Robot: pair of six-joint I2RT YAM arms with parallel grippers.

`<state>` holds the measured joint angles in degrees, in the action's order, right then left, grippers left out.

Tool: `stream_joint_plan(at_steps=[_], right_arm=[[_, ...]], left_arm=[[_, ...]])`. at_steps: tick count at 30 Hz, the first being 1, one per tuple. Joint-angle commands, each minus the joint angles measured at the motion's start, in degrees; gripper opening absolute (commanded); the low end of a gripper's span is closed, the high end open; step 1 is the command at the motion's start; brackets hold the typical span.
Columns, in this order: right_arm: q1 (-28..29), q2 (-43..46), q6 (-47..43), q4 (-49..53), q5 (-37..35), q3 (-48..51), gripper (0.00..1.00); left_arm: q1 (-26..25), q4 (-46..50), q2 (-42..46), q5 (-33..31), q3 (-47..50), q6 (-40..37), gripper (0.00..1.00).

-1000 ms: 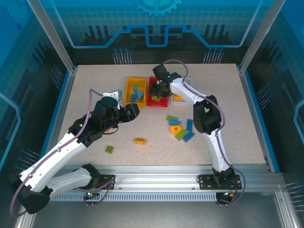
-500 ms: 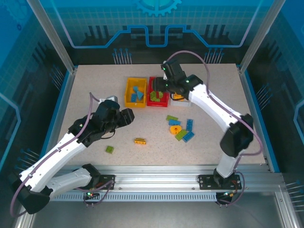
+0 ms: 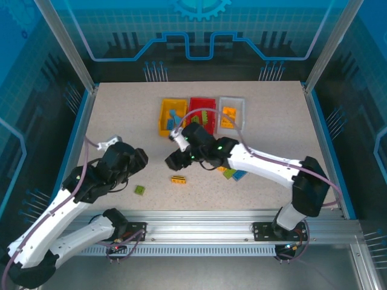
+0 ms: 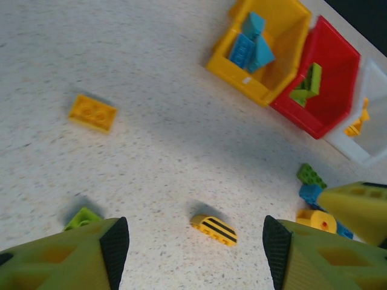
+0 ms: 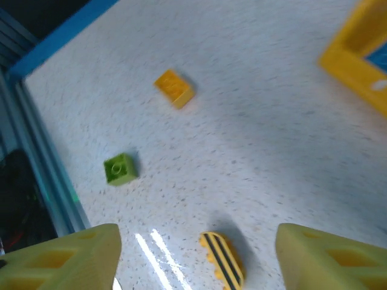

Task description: Sort the legos into containers by color

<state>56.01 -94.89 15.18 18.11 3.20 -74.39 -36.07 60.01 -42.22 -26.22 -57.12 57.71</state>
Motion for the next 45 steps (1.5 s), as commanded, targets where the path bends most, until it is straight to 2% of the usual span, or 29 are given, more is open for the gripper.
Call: stream_joint_plan(at_steps=[1,8,17,24,33,37,45], right_arm=[[3.2,-10.0,-7.4,-1.1,3.3,-6.6,0.74],[4.6,-31.4,-12.7,5.6,0.3,-26.0,0.82],[4.8,-49.1,-14.6,15.3,-3.4,-49.5,0.85],[4.8,-58.7,-15.1,20.7,-5.6,-63.6,0.85],[5.6,-64.5,-14.3,22.2,-5.5,-72.4,0.79],[5.7,-66.2,-13.6,23.2,-5.5,-75.5,0.7],[6.5,-65.4,-13.0,22.2,-5.6,-75.5,0.48]], left_arm=[[-0.4,7.8,3.6,-5.6,1.3,6.7,0.64],[-0.4,11.6,9.8,-8.9,0.2,11.0,0.64],[-0.3,12.2,10.5,-8.7,-0.7,10.9,0.64],[-0.4,12.9,11.0,-9.1,-1.6,10.4,0.64],[-0.4,13.0,11.1,-9.1,-1.9,10.3,0.64],[-0.4,13.0,11.2,-9.1,-1.9,10.3,0.63],[-0.4,12.9,11.3,-8.7,-1.3,10.5,0.63]])
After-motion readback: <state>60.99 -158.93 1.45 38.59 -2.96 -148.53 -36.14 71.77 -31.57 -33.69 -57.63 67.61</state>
